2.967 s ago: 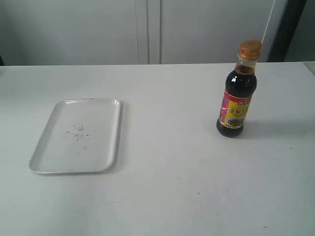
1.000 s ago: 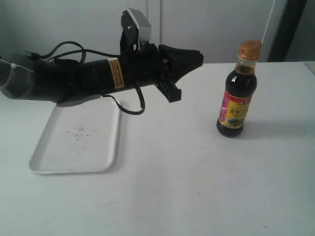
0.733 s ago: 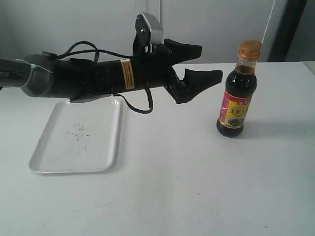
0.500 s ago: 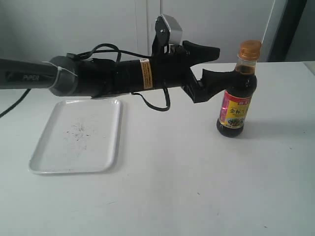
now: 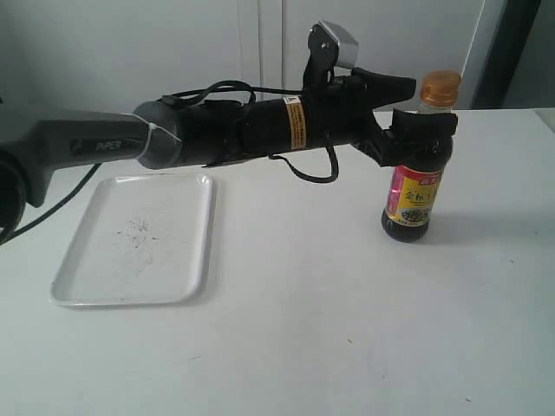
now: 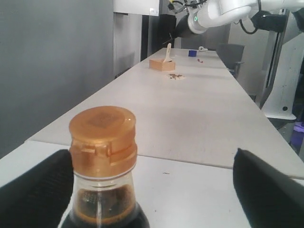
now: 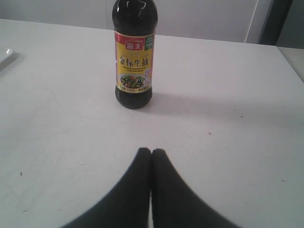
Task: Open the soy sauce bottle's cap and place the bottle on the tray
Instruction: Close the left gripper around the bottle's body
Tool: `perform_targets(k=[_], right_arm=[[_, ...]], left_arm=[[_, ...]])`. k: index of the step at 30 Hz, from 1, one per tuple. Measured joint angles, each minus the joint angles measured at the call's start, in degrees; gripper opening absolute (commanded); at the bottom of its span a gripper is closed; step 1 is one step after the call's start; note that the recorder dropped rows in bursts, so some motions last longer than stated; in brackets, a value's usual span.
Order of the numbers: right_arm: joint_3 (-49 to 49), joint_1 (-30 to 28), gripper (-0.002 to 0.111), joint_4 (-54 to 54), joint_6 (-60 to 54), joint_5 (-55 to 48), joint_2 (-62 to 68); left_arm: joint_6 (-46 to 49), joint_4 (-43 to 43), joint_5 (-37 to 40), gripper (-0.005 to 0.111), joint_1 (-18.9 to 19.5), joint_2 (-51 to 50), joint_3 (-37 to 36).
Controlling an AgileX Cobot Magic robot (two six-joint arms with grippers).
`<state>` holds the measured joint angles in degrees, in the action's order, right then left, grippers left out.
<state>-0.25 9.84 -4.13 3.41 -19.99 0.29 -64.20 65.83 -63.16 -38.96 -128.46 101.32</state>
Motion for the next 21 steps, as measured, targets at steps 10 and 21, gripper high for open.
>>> perform_targets(k=[10, 21], right_arm=[[0.0, 0.0, 0.000, 0.0, 0.0, 0.0, 0.0], [0.0, 0.0, 0.000, 0.0, 0.0, 0.0, 0.0]], left_arm=[[-3.8, -0.2, 0.8, 0.092, -1.0, -2.1, 2.4], [-2.9, -1.0, 1.8, 0.092, -1.3, -3.3, 2.8]])
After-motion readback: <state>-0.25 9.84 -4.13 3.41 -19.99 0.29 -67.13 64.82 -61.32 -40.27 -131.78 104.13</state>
